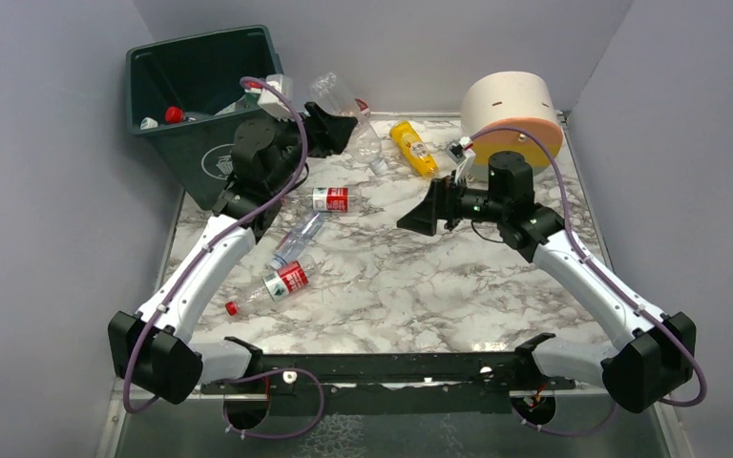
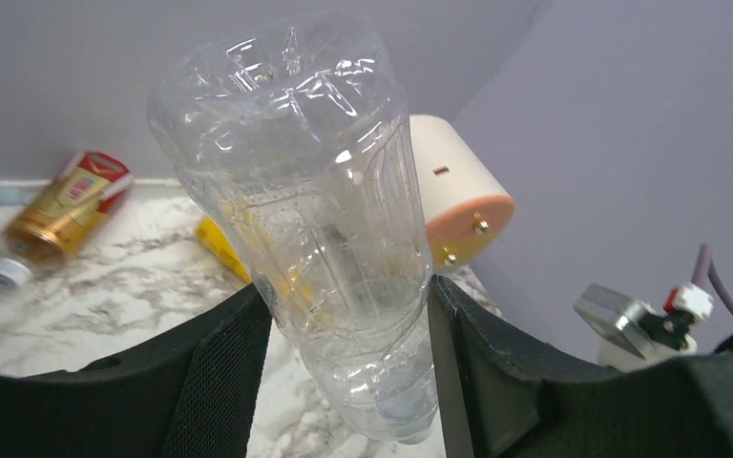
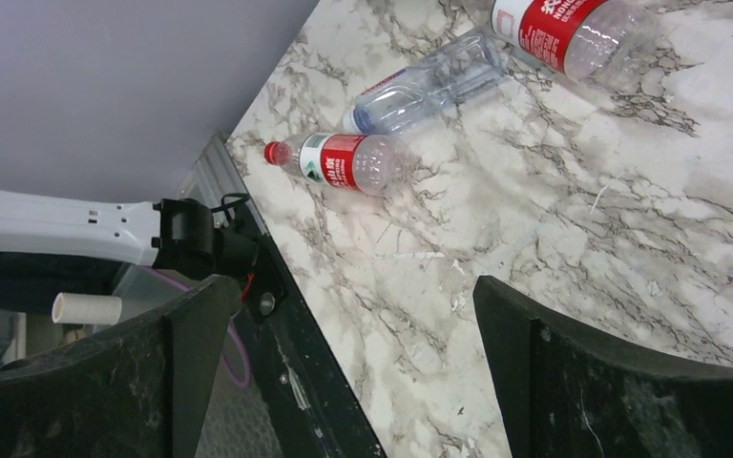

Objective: Put the plastic bottles in the bin
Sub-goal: Place the plastic bottle in the trash bin.

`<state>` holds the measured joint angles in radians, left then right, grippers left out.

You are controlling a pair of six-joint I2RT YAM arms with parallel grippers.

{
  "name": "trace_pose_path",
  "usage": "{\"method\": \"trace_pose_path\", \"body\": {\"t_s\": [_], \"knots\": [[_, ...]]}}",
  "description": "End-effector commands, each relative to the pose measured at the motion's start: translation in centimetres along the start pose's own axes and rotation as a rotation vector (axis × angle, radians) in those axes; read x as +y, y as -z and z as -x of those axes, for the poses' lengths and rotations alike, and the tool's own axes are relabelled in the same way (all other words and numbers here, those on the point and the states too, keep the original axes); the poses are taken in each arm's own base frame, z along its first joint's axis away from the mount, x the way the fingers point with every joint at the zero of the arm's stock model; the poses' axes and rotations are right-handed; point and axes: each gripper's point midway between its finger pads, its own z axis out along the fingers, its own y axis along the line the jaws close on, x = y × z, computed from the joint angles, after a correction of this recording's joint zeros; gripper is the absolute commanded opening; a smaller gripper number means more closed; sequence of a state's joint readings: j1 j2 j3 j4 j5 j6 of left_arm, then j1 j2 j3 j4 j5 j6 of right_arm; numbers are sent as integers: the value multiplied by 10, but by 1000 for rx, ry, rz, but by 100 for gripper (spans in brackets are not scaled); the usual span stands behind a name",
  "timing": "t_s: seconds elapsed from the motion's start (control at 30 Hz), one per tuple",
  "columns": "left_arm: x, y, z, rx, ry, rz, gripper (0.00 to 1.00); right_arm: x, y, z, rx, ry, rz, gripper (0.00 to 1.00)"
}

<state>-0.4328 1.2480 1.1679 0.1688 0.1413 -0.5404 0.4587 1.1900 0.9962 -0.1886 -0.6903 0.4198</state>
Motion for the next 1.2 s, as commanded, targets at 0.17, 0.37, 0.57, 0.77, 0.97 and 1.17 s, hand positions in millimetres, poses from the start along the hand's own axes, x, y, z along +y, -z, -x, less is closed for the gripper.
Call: {"method": "trace_pose_path", "body": {"t_s": [0.17,0.37,0.57,0.77,0.97,1.17], "knots": [[37,6,101,-149,-100,67,61,-9,3,-16,17,0,-43,100],[50,17,159,-241,-159,115,62,-12,2,-25,34,-12,-34,100],[74,33,201,-317,-202,187,62,-13,1,-29,45,-19,-30,100],[111,51,223,-359,-215,282,63,-15,0,-32,50,-23,-29,100],[159,63,225,-363,-195,381,63,-15,0,-33,56,-24,-28,99],[202,62,215,-333,-153,435,64,-16,-1,-34,58,-25,-26,99]]}}
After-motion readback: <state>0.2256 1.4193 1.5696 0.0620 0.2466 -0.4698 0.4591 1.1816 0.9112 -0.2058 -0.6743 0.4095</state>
